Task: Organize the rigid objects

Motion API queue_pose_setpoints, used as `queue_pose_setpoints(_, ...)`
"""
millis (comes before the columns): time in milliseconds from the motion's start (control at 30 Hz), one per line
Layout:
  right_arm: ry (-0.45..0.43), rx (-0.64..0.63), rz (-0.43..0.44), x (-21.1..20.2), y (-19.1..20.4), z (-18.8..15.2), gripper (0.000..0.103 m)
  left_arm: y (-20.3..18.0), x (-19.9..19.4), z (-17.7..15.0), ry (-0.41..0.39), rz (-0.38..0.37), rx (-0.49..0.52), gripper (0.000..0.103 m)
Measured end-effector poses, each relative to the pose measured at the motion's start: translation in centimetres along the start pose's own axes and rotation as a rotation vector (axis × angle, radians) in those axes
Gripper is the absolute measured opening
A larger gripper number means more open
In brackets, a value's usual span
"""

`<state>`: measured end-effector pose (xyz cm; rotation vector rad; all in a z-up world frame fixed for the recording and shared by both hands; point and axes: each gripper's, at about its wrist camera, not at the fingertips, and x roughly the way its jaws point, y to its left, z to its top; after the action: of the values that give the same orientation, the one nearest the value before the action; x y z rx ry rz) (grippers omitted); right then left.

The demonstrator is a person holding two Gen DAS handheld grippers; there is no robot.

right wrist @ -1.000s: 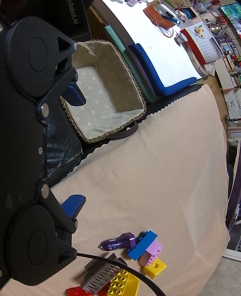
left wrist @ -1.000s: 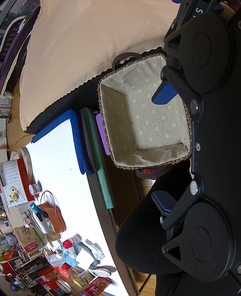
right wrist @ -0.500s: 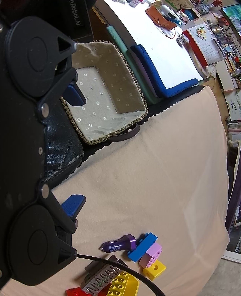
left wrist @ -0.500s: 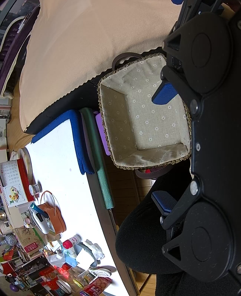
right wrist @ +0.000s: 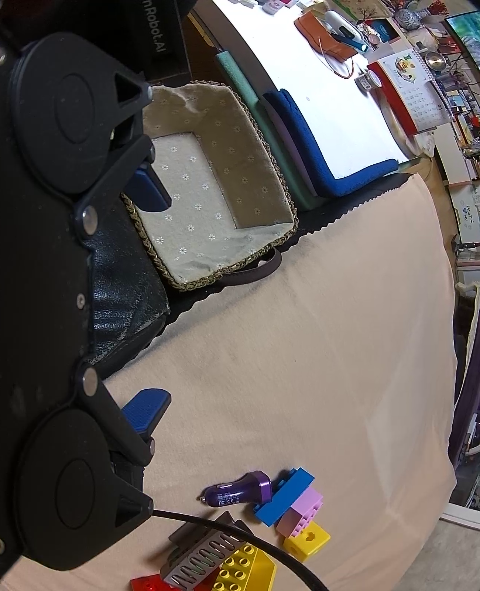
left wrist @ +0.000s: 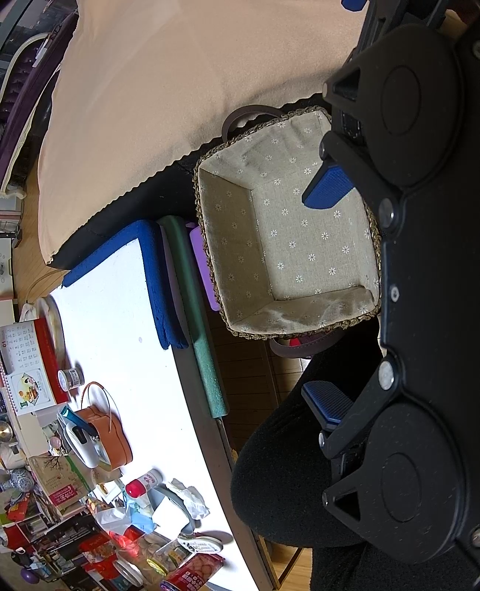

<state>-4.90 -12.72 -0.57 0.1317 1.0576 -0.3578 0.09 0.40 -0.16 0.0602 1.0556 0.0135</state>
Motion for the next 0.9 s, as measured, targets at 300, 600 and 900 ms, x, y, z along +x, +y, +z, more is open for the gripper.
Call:
queue_pose_setpoints(300, -0.003, -0.005, 0.003, -0.1, 0.0, 0.0, 0.102, -0.1, 0.0, 0.0, 0.000, 0.001, 0.000, 0.096)
queue_pose_setpoints(600, -0.011, -0.004, 0.005, -0.3, -0.2, 0.2, 0.102, -0.2, 0.1, 0.0, -0.001, -0.001, 0.004, 0.096)
queue_pose_setpoints(900, -0.078, 0.031, -0.020, -2.2, -2.1, 1.6, 0.102, 0.1, -0.2, 0.1, -0.016, -0.018, -0.010, 0.096)
